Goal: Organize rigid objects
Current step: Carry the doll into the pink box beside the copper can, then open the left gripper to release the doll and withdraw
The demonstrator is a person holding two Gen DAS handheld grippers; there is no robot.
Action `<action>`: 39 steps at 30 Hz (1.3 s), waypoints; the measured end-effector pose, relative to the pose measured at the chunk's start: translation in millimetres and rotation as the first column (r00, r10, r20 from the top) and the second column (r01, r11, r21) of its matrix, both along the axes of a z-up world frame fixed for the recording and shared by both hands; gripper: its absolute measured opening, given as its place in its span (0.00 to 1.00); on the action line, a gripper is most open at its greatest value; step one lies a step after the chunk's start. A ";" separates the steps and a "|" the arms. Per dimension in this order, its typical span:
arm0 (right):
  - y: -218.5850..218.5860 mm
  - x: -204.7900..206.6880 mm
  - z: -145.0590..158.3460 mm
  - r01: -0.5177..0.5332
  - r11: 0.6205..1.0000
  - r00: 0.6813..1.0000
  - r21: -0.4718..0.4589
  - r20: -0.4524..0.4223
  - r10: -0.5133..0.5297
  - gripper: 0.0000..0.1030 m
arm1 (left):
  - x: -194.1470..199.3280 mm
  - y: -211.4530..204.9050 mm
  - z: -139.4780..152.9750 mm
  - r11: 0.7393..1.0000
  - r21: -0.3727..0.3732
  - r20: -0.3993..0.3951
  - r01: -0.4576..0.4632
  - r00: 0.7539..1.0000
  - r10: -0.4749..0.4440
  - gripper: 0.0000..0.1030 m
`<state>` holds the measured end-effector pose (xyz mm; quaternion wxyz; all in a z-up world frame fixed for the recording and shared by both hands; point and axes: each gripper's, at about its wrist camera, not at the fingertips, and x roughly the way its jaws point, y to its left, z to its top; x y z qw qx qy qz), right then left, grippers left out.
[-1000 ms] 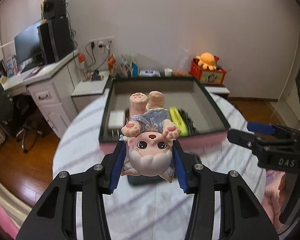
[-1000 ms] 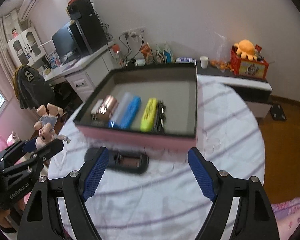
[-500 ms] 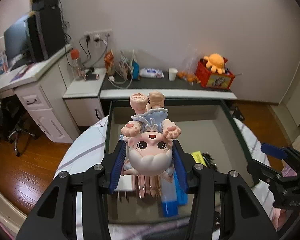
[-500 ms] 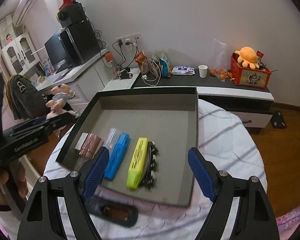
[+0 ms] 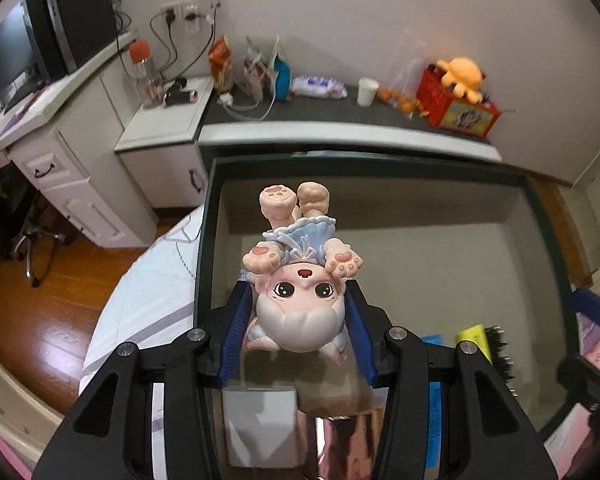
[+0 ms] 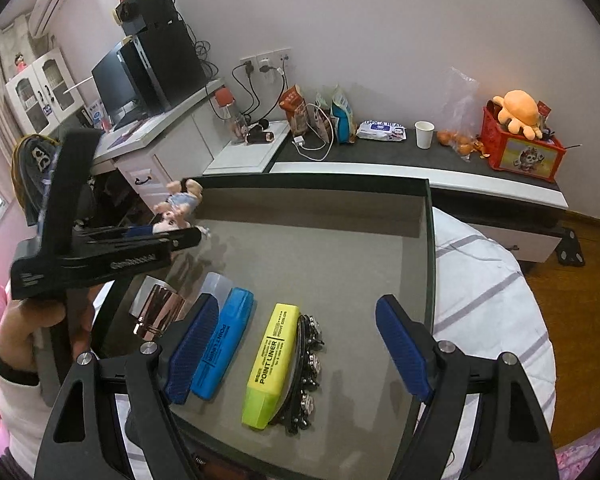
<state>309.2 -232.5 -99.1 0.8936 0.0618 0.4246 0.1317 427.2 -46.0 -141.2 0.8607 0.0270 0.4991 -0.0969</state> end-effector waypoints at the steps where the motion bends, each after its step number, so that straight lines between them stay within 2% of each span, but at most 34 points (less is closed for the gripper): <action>1: 0.7 1.5 0.4 -0.001 1.000 1.000 0.001 -0.001 0.001 0.80 | 0.7 -0.9 -0.9 1.000 -0.002 -0.002 0.008 1.000 -0.008 0.46; 5: 1.6 3.1 -2.5 -0.007 1.000 1.000 0.003 -0.009 0.007 0.80 | -2.3 -6.9 -3.7 0.999 0.043 0.002 0.019 1.000 -0.019 0.46; 12: 2.4 2.2 -1.0 -0.011 1.000 1.000 0.002 -0.015 0.011 0.80 | -4.5 -2.3 -0.1 0.999 0.036 0.001 0.014 1.000 -0.014 0.47; 15: 2.0 2.0 0.3 -0.007 1.000 1.000 -0.003 -0.017 0.007 0.80 | -8.5 2.3 8.4 1.000 0.004 0.022 -0.002 1.000 0.002 0.57; 16: 2.2 1.4 0.5 -0.006 1.000 1.000 -0.004 -0.017 0.006 0.80 | -11.8 5.3 14.8 1.000 -0.029 0.030 -0.003 1.000 0.004 0.64; 19: 0.6 -3.7 2.8 0.000 1.000 1.000 -0.007 -0.015 0.000 0.80 | -25.7 12.3 36.0 0.998 -0.057 0.083 -0.019 0.996 0.024 0.82; 23: 0.2 -17.9 12.0 0.009 1.000 1.000 -0.006 -0.002 -0.009 0.80 | -65.9 30.6 76.7 0.991 -0.131 0.175 -0.020 0.984 0.043 0.91; 25: 0.6 -25.4 16.6 0.012 1.000 1.000 -0.005 0.006 -0.012 0.80 | -86.0 37.5 89.7 0.991 -0.134 0.222 -0.021 0.974 0.051 0.98; 28: 1.4 -43.4 26.1 0.015 1.000 1.000 -0.007 0.024 -0.015 0.80 | -124.0 44.3 103.4 0.993 -0.116 0.279 0.008 0.960 0.025 1.00; 34: -3.3 -81.5 34.3 0.042 0.999 0.998 0.000 0.045 -0.042 0.80 | -191.6 43.8 88.4 0.995 -0.023 0.308 0.097 0.947 -0.085 1.00; 39: -7.3 -116.1 28.1 0.071 0.997 0.997 0.000 0.031 -0.071 0.80 | -225.3 36.1 63.4 0.990 0.009 0.268 0.140 0.954 -0.137 1.00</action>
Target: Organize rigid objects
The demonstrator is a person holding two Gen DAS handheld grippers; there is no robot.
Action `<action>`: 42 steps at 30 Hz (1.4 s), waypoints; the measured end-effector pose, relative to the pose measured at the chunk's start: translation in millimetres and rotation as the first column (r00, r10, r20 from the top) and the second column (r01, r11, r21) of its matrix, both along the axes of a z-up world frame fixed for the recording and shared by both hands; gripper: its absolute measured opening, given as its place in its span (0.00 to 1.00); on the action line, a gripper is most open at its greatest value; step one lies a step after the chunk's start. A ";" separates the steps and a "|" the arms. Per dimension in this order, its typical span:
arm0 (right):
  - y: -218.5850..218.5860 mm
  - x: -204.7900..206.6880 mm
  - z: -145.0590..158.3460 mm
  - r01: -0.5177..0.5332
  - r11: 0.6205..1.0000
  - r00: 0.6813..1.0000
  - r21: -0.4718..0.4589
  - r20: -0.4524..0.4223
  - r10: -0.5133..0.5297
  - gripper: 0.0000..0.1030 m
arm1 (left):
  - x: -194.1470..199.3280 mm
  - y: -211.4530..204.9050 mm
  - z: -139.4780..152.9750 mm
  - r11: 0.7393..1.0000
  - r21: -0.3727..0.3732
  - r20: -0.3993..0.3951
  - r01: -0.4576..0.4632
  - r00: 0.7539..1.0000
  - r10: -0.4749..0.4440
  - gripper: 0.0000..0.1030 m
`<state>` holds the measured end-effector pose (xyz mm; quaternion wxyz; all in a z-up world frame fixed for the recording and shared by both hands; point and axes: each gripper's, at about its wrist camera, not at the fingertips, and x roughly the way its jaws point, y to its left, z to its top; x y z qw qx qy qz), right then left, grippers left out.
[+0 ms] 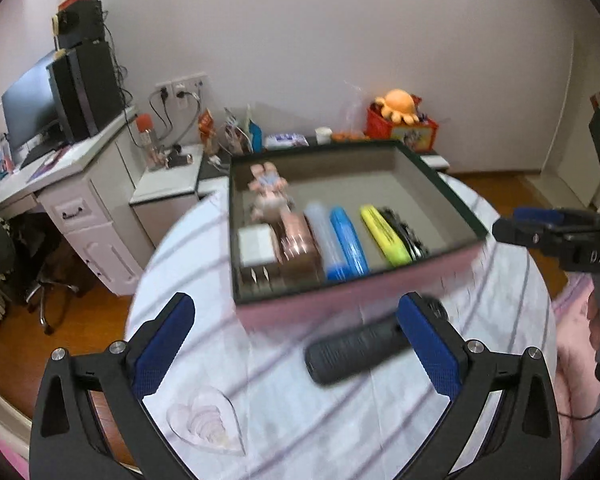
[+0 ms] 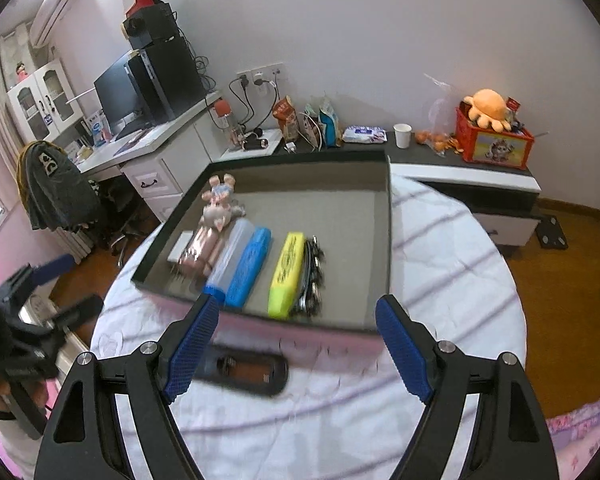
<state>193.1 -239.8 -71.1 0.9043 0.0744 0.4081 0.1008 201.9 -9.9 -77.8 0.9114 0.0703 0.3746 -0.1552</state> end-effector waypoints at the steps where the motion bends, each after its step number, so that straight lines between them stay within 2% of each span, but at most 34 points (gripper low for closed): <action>1: -0.3 -5.0 -1.0 0.002 1.000 1.000 0.000 -0.003 -0.002 0.80 | -3.9 -1.0 -3.3 1.000 -0.001 -0.007 0.008 1.000 -0.008 1.00; 10: 0.4 -36.9 -20.3 0.022 1.000 0.998 -0.015 -0.052 -0.022 0.80 | -3.7 -18.0 -52.1 0.989 0.087 -0.104 0.117 0.989 -0.108 1.00; 15: 0.5 -40.9 -30.6 0.028 0.999 0.997 -0.020 -0.077 -0.030 0.80 | 10.3 -29.4 -78.3 0.973 0.156 -0.154 0.169 0.977 -0.145 1.00; 21: -2.8 -34.6 -40.8 0.040 0.999 0.994 -0.023 -0.105 -0.042 0.80 | 24.1 -43.8 -95.5 0.957 0.185 -0.192 0.225 0.963 -0.189 1.00; 26: -5.0 -27.4 -48.4 0.043 0.999 0.991 -0.024 -0.126 -0.046 0.80 | 28.3 -58.2 -106.0 0.949 0.169 -0.238 0.266 0.945 -0.223 1.00; 30: -5.8 -25.5 -51.6 0.043 0.999 0.990 -0.024 -0.134 -0.046 0.80 | 25.9 -61.2 -105.2 0.956 0.084 -0.280 0.283 0.927 -0.250 1.00; 32: -5.5 -26.3 -53.4 0.039 0.999 0.989 -0.023 -0.139 -0.042 0.80 | 20.8 -64.8 -105.2 0.954 0.074 -0.290 0.290 0.922 -0.258 1.00; 34: -5.9 -27.3 -54.7 0.041 0.999 0.989 -0.022 -0.141 -0.043 0.80 | 10.5 -71.7 -107.2 0.947 0.106 -0.288 0.304 0.921 -0.263 1.00; 38: -7.8 -32.6 -54.8 0.043 0.999 0.989 -0.014 -0.140 -0.044 0.80 | -6.2 -77.0 -103.2 0.955 0.045 -0.308 0.293 0.914 -0.265 1.00; 42: -12.4 -38.0 -56.6 0.052 0.999 0.988 -0.013 -0.142 -0.053 0.80 | -35.4 -102.6 -101.6 0.939 0.018 -0.306 0.342 0.896 -0.321 1.00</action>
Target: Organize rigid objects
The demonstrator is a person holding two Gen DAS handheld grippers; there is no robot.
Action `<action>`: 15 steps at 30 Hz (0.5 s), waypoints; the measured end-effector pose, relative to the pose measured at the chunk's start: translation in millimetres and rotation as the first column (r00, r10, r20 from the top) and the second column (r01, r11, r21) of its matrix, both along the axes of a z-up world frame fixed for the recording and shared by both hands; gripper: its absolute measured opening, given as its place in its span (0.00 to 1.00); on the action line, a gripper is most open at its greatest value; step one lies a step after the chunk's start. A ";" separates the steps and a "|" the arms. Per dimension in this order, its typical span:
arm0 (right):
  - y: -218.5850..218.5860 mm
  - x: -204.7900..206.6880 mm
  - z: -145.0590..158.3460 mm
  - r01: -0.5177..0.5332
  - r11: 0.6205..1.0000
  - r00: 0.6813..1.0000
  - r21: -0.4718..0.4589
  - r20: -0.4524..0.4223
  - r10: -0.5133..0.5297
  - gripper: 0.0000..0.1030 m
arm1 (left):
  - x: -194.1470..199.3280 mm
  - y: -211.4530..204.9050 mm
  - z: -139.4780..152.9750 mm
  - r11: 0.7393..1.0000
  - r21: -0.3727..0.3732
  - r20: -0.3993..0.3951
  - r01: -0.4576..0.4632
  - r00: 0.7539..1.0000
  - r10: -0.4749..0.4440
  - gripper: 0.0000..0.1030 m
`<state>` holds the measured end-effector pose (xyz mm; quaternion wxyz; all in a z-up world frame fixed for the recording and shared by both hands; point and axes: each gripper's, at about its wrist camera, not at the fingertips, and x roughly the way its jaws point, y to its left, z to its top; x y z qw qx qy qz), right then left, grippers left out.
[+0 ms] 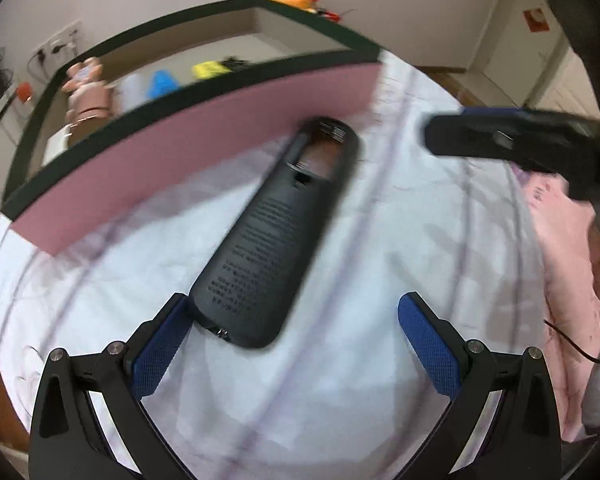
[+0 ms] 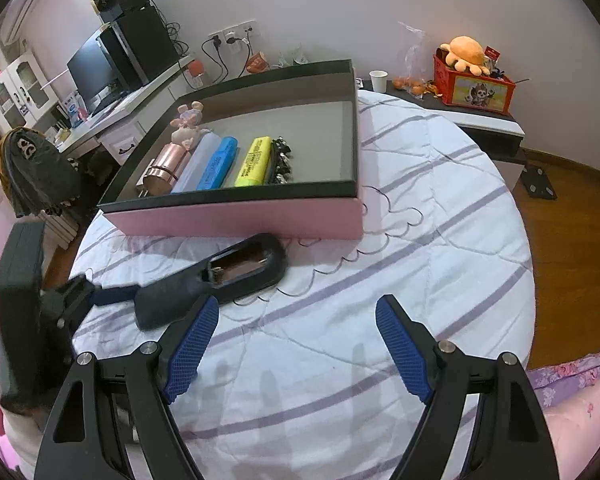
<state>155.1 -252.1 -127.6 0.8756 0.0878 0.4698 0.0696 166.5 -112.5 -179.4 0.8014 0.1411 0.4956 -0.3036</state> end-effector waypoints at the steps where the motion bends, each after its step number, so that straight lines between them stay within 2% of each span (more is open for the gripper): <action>1: -2.2 -2.6 -0.5 0.007 1.000 1.000 0.001 0.000 -0.007 0.80 | -5.2 -5.9 -0.3 1.000 -0.007 -0.006 0.008 1.000 -0.008 1.00; 6: -9.6 -12.5 -0.6 0.029 1.000 1.000 0.008 0.005 -0.029 0.80 | -32.5 -28.0 1.1 0.999 -0.028 -0.009 0.033 0.999 -0.033 1.00; 9: -8.4 -16.3 -4.1 0.035 0.999 0.999 0.024 0.005 -0.035 0.80 | -46.5 -29.3 6.7 0.999 -0.028 0.018 0.026 1.000 -0.025 1.00; 15: 3.9 -20.4 -19.7 0.018 0.990 1.000 0.136 -0.022 -0.015 0.80 | -58.2 8.1 20.2 0.987 0.056 0.134 -0.151 0.981 0.142 1.00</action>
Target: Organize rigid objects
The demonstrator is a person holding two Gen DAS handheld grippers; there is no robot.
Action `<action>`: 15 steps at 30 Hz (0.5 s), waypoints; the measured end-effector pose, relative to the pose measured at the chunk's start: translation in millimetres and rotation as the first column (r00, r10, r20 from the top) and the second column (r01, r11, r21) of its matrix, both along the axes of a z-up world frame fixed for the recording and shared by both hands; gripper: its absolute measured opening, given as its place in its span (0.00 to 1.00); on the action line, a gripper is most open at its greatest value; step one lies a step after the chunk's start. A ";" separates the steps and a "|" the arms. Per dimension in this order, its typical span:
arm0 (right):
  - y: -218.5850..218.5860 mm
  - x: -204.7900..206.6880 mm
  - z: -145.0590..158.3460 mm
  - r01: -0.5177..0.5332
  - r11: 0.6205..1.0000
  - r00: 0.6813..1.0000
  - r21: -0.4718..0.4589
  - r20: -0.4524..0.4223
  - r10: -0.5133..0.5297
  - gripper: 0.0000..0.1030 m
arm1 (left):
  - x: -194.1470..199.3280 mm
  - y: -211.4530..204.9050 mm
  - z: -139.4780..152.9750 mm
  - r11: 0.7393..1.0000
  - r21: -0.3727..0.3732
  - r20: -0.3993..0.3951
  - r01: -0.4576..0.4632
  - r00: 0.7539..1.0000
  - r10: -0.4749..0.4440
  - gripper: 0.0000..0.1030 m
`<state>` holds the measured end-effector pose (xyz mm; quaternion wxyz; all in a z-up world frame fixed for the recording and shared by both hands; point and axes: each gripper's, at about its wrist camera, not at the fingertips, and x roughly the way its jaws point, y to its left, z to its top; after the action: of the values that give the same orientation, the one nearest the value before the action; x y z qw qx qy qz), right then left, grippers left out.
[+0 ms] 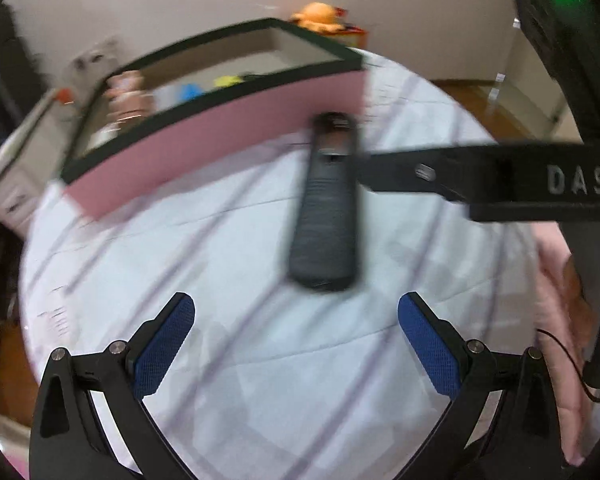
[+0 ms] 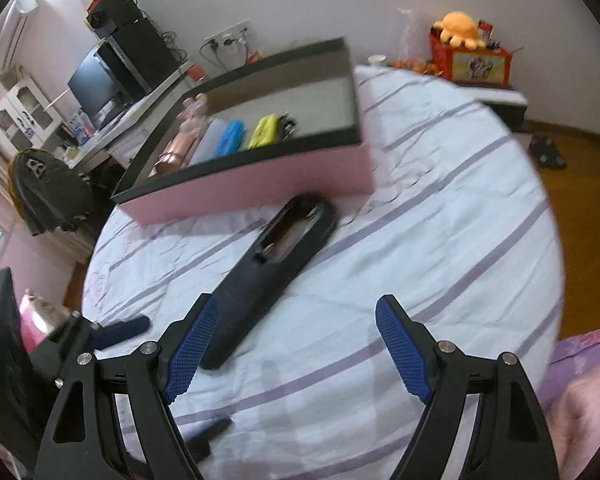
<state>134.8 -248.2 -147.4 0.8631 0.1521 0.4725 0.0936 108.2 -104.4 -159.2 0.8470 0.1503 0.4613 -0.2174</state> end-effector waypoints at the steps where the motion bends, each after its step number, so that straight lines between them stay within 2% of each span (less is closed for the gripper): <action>1: 3.0 0.1 -2.4 -0.006 1.000 1.000 0.017 -0.004 0.007 0.80 | -0.4 10.4 2.5 0.999 0.016 0.022 -0.040 0.999 0.039 1.00; 3: 6.7 0.5 -6.7 -0.007 0.999 1.000 0.048 -0.014 0.008 0.80 | 1.0 29.2 7.3 0.995 0.037 0.055 -0.094 0.994 0.092 1.00; 5: 11.4 1.4 -12.6 -0.006 0.998 0.999 0.068 -0.030 0.009 0.80 | 2.4 48.0 10.5 0.991 0.022 0.063 -0.133 0.989 0.131 1.00; 10: 19.2 3.9 -18.4 0.026 0.993 0.999 0.112 -0.030 -0.023 0.80 | 10.1 72.9 10.5 0.986 -0.020 0.066 -0.164 0.984 0.165 1.00; 12: 24.7 8.0 -20.1 0.022 0.988 0.999 0.155 -0.027 -0.018 0.80 | 17.8 77.8 5.5 0.987 -0.016 0.058 -0.157 0.986 0.158 1.00; 15: 31.3 16.9 -24.4 0.023 0.986 1.000 0.165 -0.020 -0.020 0.80 | 27.8 77.0 1.5 0.988 -0.010 0.052 -0.155 0.987 0.155 1.00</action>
<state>151.6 -216.9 -171.8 0.8442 0.2289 0.4693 0.1216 136.0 -27.4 -157.7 0.8737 0.1171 0.4483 -0.1482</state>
